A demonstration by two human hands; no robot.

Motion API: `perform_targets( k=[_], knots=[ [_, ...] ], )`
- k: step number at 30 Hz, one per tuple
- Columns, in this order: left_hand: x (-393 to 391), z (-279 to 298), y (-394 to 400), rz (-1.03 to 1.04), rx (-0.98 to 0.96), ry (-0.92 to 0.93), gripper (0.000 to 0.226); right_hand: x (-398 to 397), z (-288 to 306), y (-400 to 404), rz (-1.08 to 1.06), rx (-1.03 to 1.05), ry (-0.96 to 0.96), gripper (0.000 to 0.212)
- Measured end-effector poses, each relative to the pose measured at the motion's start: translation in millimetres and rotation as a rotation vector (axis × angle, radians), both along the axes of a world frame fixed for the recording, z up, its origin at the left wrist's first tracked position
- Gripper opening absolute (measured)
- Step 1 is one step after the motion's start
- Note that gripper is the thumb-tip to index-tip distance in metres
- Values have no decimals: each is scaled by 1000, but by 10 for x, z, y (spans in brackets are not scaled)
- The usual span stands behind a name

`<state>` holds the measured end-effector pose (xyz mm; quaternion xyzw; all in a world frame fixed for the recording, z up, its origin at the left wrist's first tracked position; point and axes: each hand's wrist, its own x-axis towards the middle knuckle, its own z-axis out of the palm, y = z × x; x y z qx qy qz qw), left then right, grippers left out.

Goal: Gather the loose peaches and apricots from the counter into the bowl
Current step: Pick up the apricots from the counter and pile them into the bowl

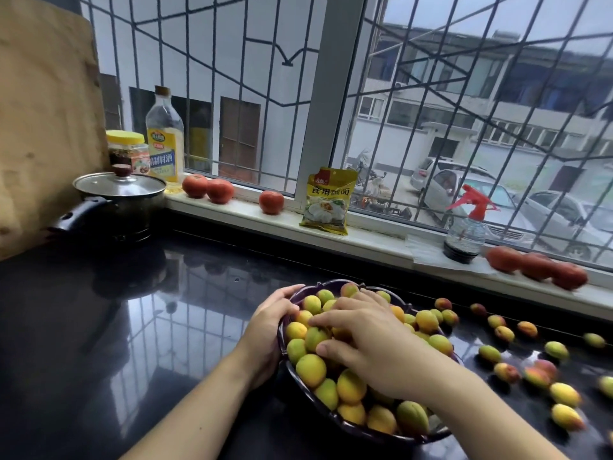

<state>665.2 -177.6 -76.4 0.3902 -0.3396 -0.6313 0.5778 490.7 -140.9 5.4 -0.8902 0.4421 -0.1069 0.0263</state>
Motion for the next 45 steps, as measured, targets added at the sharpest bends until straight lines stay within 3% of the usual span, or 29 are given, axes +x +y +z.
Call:
perform_targets(
  k=[4, 7, 11, 15, 18, 24, 28, 31, 37, 40, 45],
  knots=[
    [6, -1, 5, 3, -15, -24, 39, 11, 54, 82, -28, 10, 55, 48],
    [-1, -8, -1, 9, -23, -33, 38, -83, 61, 179, -94, 29, -163, 50],
    [-17, -35, -28, 21, -31, -34, 41, -500, -8, 222, -358, -107, -476, 31],
    [-12, -45, -22, 38, -31, -41, 45, -971, -225, 307, -685, -108, -589, 21],
    [-42, -53, 17, 58, -53, -84, 46, -1215, -441, 418, -806, -66, -624, 21],
    [-90, -27, 174, 79, -118, -181, 45, -1376, -659, 605, -955, -31, -483, 28],
    [-74, -33, 206, 66, -107, -161, 44, -1491, -822, 811, -1033, 26, -207, 41],
    [-67, -51, 192, 47, -117, -154, 41, -1495, -1039, 923, -1037, -29, -53, 39],
    [-86, -59, 218, 40, -124, -138, 39, -1580, -1105, 850, -1055, -153, -47, 44],
    [-101, -111, 177, 57, -126, -132, 42, -1753, -1075, 698, -1152, -99, -57, 50],
    [-110, -157, 182, 60, -125, -83, 40, -1912, -1044, 466, -1260, -20, -170, 42]
  ],
)
